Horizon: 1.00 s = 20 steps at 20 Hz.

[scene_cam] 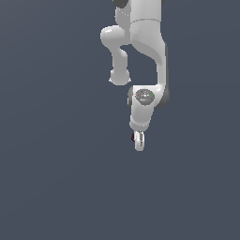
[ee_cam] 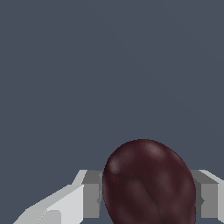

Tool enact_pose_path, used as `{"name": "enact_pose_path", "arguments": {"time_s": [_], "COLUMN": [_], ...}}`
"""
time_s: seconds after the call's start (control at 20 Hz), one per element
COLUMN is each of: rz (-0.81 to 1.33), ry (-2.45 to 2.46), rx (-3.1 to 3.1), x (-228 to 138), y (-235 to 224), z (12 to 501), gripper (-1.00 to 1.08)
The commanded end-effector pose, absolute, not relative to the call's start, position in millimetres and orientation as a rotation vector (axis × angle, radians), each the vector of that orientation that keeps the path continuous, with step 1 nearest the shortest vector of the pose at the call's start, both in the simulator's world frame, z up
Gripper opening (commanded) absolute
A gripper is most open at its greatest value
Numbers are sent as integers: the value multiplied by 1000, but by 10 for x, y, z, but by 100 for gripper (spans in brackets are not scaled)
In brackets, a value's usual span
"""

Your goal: Pick up the object and move it to a goal position.

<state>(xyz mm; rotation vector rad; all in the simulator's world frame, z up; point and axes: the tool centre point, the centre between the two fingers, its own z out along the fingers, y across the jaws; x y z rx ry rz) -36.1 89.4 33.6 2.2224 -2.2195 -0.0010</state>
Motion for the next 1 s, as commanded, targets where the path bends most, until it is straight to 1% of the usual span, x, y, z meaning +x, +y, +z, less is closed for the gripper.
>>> {"name": "enact_pose_path", "arguments": {"time_s": [0.0, 0.25, 0.45, 0.95], "rz": [1, -1, -2, -4], "ry": [-2221, -2222, -2223, -2225], "rx": [2223, 2222, 2222, 2221], "x": [-362, -386, -415, -510], "y": [850, 690, 497, -187], "z": [405, 634, 914, 1901], "gripper": [-100, -100, -100, -100]}}
